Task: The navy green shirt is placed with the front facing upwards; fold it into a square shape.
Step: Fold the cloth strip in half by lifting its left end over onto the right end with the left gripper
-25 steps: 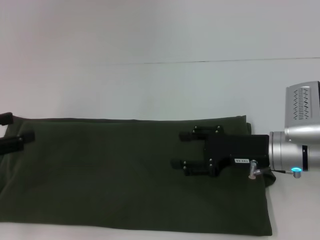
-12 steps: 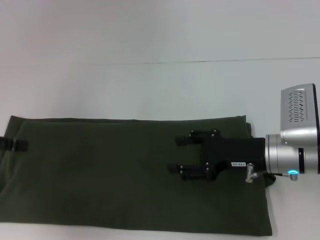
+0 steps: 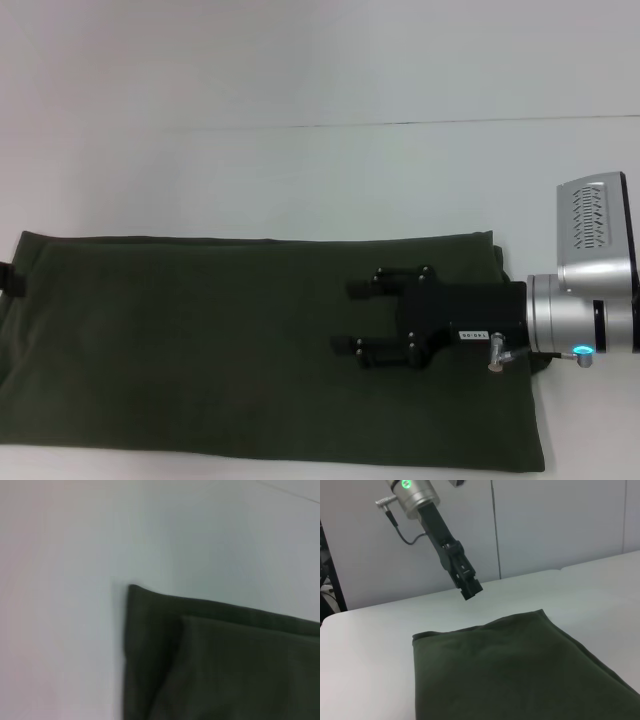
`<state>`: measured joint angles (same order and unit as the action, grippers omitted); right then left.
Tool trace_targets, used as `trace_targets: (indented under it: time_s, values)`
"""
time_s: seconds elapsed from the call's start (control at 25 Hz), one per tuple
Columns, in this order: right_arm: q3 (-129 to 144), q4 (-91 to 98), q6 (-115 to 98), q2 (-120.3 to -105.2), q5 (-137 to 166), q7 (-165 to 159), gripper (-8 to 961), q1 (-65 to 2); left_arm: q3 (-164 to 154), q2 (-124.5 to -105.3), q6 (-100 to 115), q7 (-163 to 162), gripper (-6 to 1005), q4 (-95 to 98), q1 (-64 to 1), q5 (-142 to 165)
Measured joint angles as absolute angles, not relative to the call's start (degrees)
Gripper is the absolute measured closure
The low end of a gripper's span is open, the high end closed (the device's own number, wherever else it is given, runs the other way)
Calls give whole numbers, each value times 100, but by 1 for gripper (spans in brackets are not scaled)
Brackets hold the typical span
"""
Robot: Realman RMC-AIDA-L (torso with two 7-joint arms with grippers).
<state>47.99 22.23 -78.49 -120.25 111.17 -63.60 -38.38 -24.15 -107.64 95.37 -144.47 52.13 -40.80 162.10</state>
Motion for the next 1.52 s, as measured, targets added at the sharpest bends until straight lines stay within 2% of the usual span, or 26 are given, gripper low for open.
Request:
trace_targets:
  time_s: [0.56, 1.52]
  values:
    - [4817, 2110, -7783, -12031, 11118, -6364, 177, -3892, -3060, -10956, 8470, -14073, 162, 4904, -3873, 16356]
    - [4816, 2064, -7618, -12031, 11118, -6363, 177, -3965, -3296, -11039, 8197, -13877, 181, 4691, -3836, 16365]
